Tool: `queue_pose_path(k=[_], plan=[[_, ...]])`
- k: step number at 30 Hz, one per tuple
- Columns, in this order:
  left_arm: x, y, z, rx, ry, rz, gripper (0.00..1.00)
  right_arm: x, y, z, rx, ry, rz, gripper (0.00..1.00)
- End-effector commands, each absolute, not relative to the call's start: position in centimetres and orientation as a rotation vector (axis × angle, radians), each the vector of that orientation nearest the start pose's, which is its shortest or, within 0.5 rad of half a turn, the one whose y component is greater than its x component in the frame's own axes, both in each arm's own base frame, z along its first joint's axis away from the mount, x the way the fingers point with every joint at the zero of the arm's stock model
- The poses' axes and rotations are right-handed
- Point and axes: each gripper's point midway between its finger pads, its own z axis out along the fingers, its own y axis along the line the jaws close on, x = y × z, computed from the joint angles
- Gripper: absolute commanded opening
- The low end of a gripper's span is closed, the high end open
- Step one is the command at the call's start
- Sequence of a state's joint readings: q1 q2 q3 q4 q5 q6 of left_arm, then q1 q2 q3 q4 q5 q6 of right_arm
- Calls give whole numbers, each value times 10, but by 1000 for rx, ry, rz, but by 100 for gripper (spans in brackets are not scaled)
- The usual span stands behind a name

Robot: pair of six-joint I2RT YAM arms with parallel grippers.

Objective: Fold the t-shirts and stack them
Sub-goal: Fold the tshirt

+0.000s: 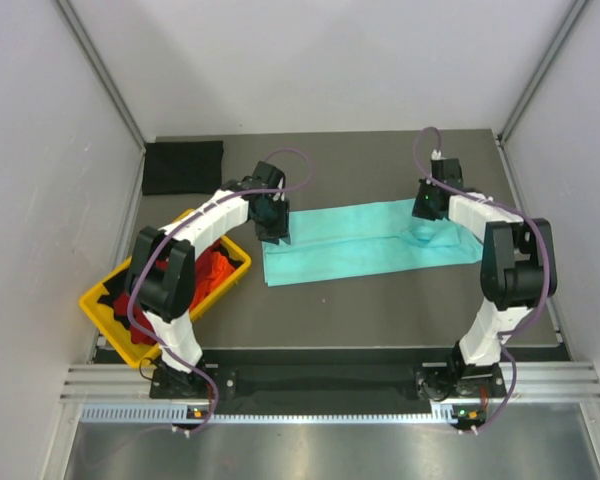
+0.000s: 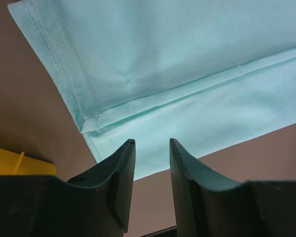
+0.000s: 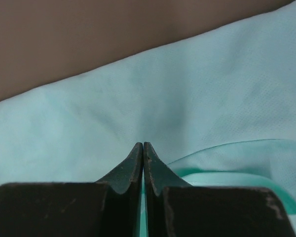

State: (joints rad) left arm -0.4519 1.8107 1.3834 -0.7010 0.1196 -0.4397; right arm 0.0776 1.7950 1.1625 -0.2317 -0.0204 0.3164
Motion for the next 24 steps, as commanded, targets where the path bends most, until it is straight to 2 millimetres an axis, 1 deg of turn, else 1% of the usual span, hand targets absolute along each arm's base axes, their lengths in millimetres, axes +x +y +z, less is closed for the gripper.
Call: queue_pose_path(k=[1, 2, 3, 4, 5, 8, 9, 10, 11, 12, 13, 14, 15, 16, 17, 18, 20, 21, 23, 24], plan=[[351, -206, 104, 75, 2689, -417, 39, 441, 48, 64, 263, 2438, 201, 0], [352, -204, 103, 71, 2692, -402, 39, 437, 47, 63, 271, 2444, 194, 0], [352, -203, 103, 71, 2691, -393, 39, 435, 44, 67, 282, 2436, 172, 0], [352, -203, 103, 73, 2691, -393, 39, 429, 43, 65, 288, 2447, 171, 0], [351, -203, 103, 77, 2694, -397, 39, 425, 38, 65, 302, 2455, 131, 0], [352, -203, 102, 76, 2693, -402, 39, 415, 35, 71, 312, 2445, 119, 0], [353, -203, 101, 73, 2691, -399, 39, 412, 35, 78, 315, 2430, 127, 0], [354, -201, 98, 71, 2694, -383, 40, 406, 35, 76, 318, 2437, 126, 0], [356, -199, 95, 66, 2693, -362, 40, 403, 34, 83, 324, 2421, 130, 0], [361, -186, 81, 32, 2706, -274, 40, 398, 35, 82, 332, 2426, 128, 0], [366, -175, 73, -7, 2713, -212, 41, 394, 35, 83, 337, 2424, 132, 0], [365, -169, 66, -43, 2749, -196, 40, 391, 37, 91, 336, 2401, 147, 0], [370, -164, 58, -94, 2774, -210, 40, 384, 37, 88, 340, 2408, 150, 0], [369, -168, 56, -98, 2788, -257, 39, 383, 38, 90, 343, 2400, 155, 0], [371, -168, 56, -102, 2783, -259, 39, 380, 38, 94, 343, 2390, 159, 0], [372, -169, 58, -102, 2774, -260, 40, 375, 39, 89, 343, 2401, 163, 0], [372, -168, 60, -103, 2763, -262, 40, 369, 41, 91, 346, 2394, 174, 0], [372, -168, 64, -104, 2752, -266, 40, 363, 41, 84, 349, 2408, 178, 0], [372, -168, 66, -102, 2749, -268, 40, 360, 43, 82, 351, 2396, 191, 0], [371, -169, 69, -101, 2744, -273, 40, 356, 43, 77, 353, 2404, 192, 0]])
